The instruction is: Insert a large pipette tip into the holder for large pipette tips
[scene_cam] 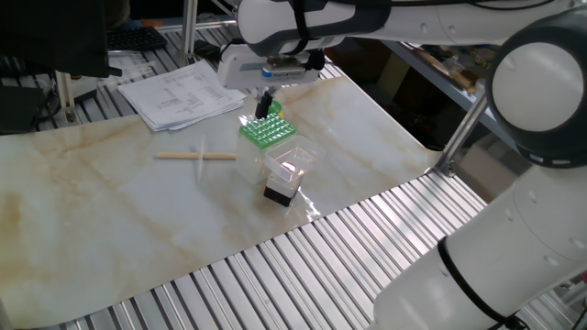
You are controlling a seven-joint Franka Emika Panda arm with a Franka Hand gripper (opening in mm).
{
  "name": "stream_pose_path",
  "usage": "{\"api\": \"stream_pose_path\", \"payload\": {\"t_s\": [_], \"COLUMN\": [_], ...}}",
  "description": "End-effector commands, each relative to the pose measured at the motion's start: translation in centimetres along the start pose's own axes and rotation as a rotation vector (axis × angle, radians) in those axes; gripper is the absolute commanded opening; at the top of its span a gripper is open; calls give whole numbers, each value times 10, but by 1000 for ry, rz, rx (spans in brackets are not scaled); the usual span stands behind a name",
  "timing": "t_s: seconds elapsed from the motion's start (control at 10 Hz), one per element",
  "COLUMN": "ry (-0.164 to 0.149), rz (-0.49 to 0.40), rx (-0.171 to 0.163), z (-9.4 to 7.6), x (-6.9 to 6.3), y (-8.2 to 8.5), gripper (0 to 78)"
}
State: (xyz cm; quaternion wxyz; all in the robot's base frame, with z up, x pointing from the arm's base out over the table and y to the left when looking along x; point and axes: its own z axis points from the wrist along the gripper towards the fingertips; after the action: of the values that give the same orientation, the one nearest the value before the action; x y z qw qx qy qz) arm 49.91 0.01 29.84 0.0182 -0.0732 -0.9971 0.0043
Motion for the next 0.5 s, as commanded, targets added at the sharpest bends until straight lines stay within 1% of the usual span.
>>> {"api": "stream_pose_path", "payload": {"t_s": [0.1, 0.3, 0.4, 0.5], "ry": [68, 71, 75, 77], "rz": [271, 276, 282, 283], "rx": [6, 4, 5, 5], "z": [0, -1, -2, -3], "x": [0, -3, -7, -9], "y": [0, 1, 3, 4], "gripper": [0, 0, 0, 0]}}
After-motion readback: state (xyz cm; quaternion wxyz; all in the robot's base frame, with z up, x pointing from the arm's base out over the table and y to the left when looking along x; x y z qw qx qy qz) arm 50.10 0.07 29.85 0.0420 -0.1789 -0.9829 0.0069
